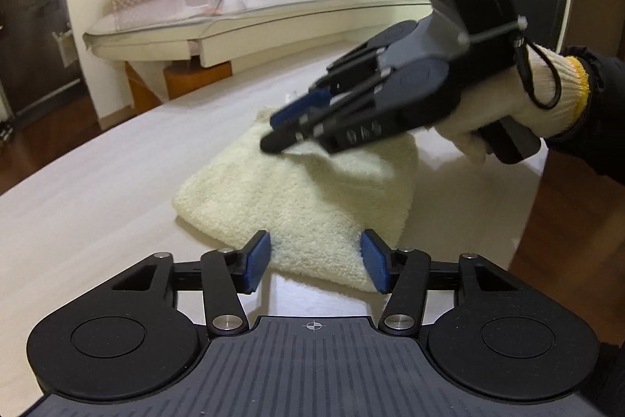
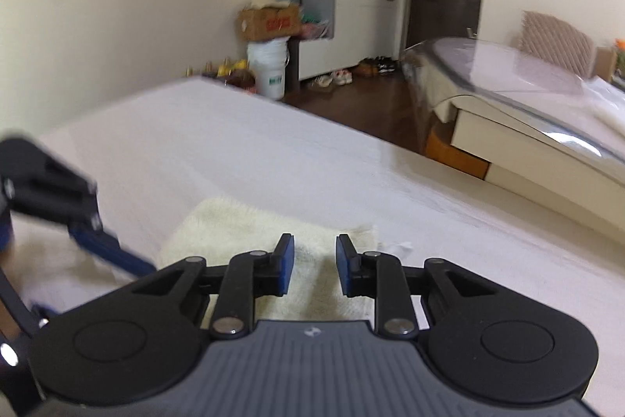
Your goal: Fold towel
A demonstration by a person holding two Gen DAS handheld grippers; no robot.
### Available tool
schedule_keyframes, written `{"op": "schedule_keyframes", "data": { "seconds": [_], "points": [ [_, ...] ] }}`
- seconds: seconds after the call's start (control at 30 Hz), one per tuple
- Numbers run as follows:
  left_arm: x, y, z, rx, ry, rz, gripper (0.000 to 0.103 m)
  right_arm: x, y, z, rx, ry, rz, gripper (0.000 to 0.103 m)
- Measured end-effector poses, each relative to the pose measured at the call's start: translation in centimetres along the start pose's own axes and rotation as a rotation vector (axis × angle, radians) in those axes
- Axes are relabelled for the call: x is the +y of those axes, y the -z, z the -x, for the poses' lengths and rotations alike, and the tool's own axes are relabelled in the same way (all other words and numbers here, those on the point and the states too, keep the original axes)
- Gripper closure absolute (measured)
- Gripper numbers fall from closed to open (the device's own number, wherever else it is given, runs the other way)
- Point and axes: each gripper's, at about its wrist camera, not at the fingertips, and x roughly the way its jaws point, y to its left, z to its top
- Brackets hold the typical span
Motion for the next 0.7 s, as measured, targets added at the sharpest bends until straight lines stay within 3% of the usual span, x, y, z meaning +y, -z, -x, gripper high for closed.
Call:
{"op": "schedule_keyframes", "data": {
  "seconds": [0.3,0.47,0.7],
  "points": [
    [3.3,-1.2,0.5,-0.020,-0.045,0.097,0.048,-0.5,-0.1,2.1,-0.077,0.042,-0.066,0.076],
    [6.1,-2.9,-1.0,-0.043,-0.092,0.160,0.061,0.8,1.5,4.4,-0.085,0.042,-0.080,0.076],
    [7.3,-4.5,-2.4,-0.053,-0.091,0.129,0.061,2.8,3.4,5.0,-0.049,0.033,-0.027,0.074]
  ]
}}
